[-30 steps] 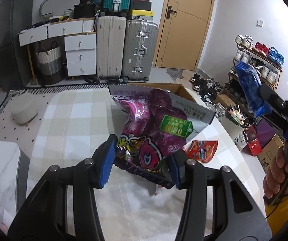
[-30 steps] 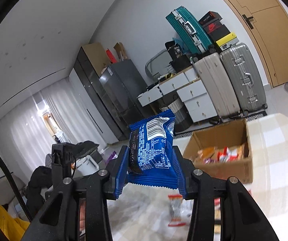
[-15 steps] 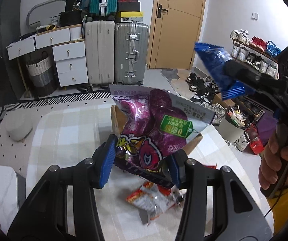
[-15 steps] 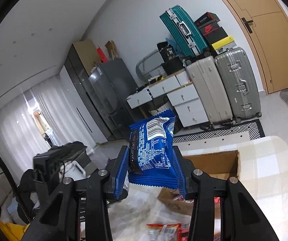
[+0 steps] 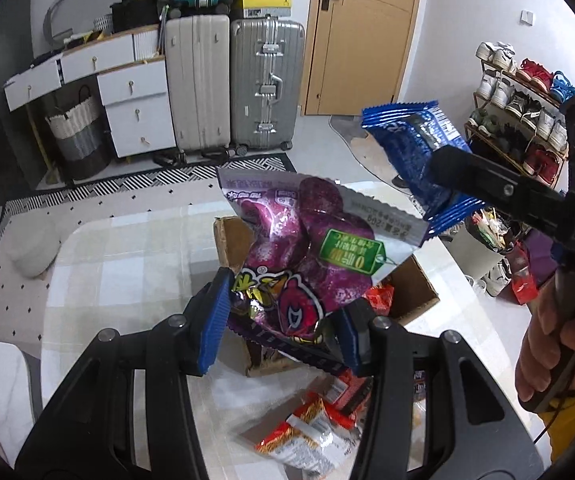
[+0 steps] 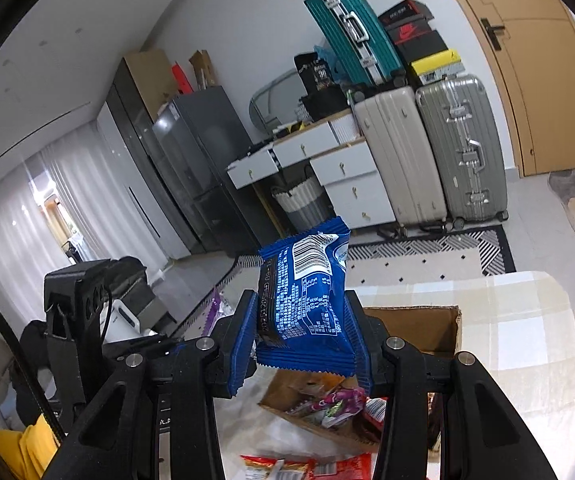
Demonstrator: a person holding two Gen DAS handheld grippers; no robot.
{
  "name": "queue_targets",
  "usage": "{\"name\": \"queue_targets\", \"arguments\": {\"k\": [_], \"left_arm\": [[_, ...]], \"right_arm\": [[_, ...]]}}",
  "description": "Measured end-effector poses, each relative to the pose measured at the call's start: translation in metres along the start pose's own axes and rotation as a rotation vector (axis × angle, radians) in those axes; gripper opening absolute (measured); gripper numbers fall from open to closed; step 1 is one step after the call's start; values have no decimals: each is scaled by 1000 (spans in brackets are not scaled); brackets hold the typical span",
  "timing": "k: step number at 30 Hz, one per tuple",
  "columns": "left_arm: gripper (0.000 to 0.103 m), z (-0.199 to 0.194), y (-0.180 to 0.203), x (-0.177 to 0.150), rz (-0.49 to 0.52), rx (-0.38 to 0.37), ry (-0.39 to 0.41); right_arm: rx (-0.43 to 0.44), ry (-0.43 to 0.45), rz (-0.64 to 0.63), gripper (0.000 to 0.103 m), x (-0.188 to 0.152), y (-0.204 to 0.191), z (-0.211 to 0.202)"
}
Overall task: Organize snacks
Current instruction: 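Lower the pink bag and blue pack into the box and open both grippers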
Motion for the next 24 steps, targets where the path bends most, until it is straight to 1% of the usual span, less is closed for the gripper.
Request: {"name": "queue_targets", "arguments": {"k": [4, 10, 14, 17, 24], "left_arm": [[45, 32, -4, 11, -3, 6, -25], [45, 73, -1, 9, 3, 2, -67], [45, 88, -1, 0, 7, -4, -89], [45, 105, -1, 1, 9, -7, -105], [45, 130, -1, 1, 2, -9, -130]], "right_arm": [[-32, -47, -8, 42, 0, 16, 25], [-52, -105, 18, 42, -15, 37, 49], [-69, -132, 16, 42, -24, 49, 60], [-72, -150, 29, 42, -31, 56, 65], [-90, -180, 25, 42, -45, 65, 72]]}}
Point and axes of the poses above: each gripper's, at about its wrist camera, not at the fingertips, and z roughly the way its jaws point, y to its right, x to its top, the point moved 7 cm from there along z, roughly the way its jaws point, and after that the axes turned 1 degree about -y, right-handed, at the moved point
